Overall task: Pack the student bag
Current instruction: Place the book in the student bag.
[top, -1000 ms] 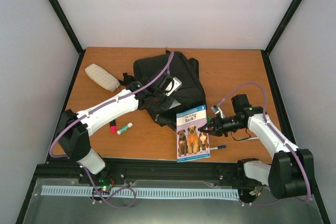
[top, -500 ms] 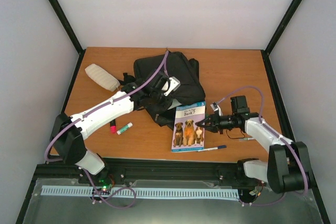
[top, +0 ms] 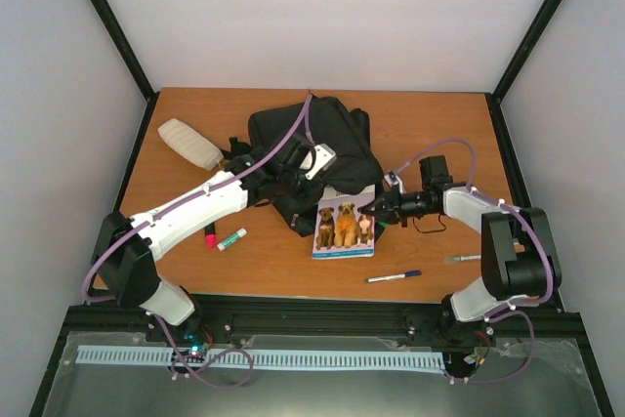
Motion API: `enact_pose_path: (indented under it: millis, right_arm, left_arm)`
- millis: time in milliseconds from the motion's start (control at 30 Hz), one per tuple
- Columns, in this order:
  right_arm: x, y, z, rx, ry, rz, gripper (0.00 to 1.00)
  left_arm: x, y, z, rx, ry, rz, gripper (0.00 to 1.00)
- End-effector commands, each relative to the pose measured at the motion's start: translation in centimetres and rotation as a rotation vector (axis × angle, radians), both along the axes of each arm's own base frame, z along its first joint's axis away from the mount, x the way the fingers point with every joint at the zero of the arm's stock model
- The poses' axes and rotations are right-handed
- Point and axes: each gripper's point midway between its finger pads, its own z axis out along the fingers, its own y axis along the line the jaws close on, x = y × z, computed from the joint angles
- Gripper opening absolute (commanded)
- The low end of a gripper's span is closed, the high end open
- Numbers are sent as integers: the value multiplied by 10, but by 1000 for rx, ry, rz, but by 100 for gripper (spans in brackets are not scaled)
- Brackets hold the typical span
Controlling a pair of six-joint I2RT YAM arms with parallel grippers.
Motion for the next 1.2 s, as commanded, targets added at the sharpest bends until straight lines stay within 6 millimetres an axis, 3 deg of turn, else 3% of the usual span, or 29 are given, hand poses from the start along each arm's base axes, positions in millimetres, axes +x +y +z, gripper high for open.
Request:
enact_pose_path:
  millis: [0, 100, 200, 267, 400, 533, 633, 967, 1167]
  right_arm:
    - [13, 3, -3, -38, -50, 24, 3]
    - [18, 1, -16, -96, -52, 23, 5]
    - [22, 0, -27, -161, -74, 37, 31]
    - [26, -3, -30, -198, -88, 35, 37]
    - [32, -10, -26, -276, -158, 40, 45]
    - [32, -26, -21, -410, -256, 41, 66]
    - [28, -32, -11, -455, -322, 51, 75]
    - [30, -43, 33, -542, -542, 114, 79]
    - [30, -44, 34, -566, -624, 219, 81]
  left_arm:
    - [1, -16, 40, -127, -58, -33, 1]
    - [0, -15, 41, -131, -61, -34, 1]
    - [1, -15, 41, -128, -65, -32, 1]
    - [1, -15, 41, -125, -65, -33, 1]
    - [2, -13, 41, -116, -72, -27, 1]
    - [3, -10, 41, -105, -82, -20, 1]
    - [2, -9, 42, -103, -83, -18, 1]
    - [1, -5, 41, -94, -86, -15, 1]
    - [0, -4, 44, -97, -94, -14, 1]
